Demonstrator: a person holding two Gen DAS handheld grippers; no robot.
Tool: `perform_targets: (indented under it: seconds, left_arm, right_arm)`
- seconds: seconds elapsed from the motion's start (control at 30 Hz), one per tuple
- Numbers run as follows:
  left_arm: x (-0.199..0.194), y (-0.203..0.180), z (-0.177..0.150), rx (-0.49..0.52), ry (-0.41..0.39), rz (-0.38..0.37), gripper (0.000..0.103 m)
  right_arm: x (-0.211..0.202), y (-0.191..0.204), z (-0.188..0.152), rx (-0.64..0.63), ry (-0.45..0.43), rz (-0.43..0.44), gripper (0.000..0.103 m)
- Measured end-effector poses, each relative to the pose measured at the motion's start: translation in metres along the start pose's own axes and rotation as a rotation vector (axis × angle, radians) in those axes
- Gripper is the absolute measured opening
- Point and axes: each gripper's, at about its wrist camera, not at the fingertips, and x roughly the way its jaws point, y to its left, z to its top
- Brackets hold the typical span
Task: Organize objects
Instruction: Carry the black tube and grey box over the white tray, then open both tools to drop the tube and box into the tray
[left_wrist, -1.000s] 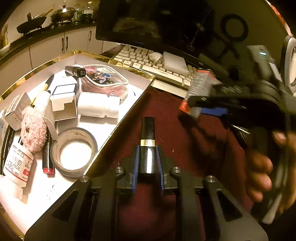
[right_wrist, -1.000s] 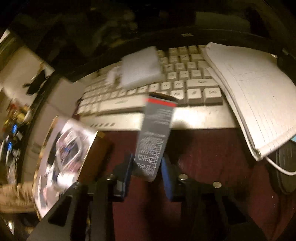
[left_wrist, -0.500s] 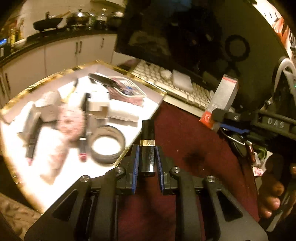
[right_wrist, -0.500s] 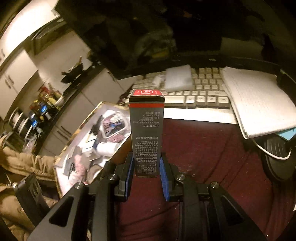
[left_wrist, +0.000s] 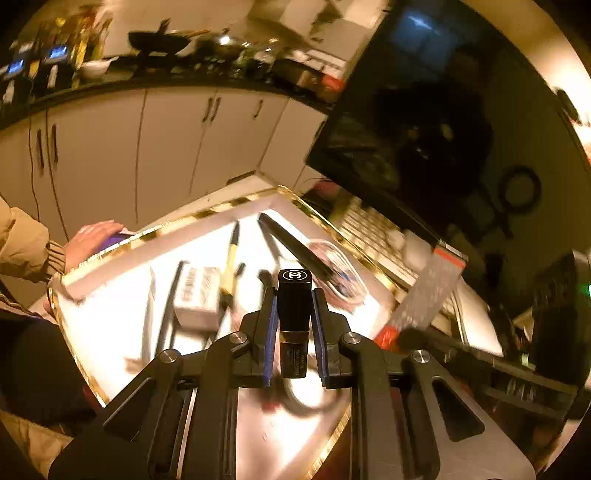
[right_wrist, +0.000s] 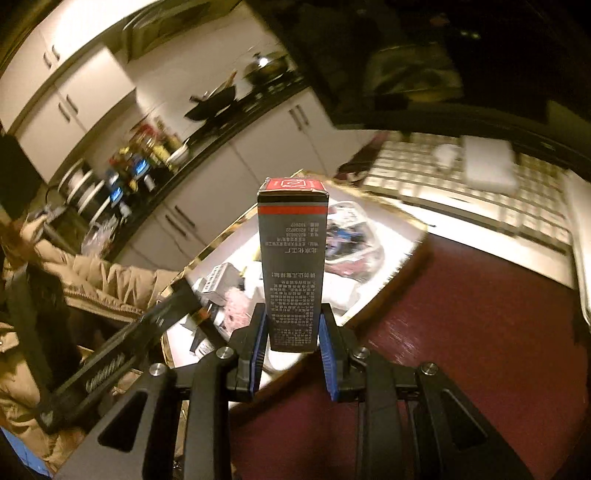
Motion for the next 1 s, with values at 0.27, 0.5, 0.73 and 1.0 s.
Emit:
perform_targets:
  seconds: [0.27, 0.5, 0.73, 1.0]
  left_arm:
    - [0.032, 0.021, 0.041, 0.015, 0.057, 0.055, 0.017]
    - [0.056, 0.041, 0.051, 0.001, 0.130, 0.041, 0.017]
    - [0.084, 0.058, 0.060, -0.029, 0.223, 0.021, 0.017]
    - [0.103, 0.061, 0.065, -0.029, 0.304, 0.045, 0.017]
  right_arm:
    - [0.058, 0.019, 0.027, -0.044, 0.108, 0.040, 0.026]
    - [0.086, 0.036, 0.040, -0.097, 0.155, 0.023, 0.026]
    - [0.103, 0.042, 0.047, -0.083, 0.170, 0.002, 0.026]
    - [0.119, 0.052, 0.048, -0.075, 0.179, -0.057, 0.029]
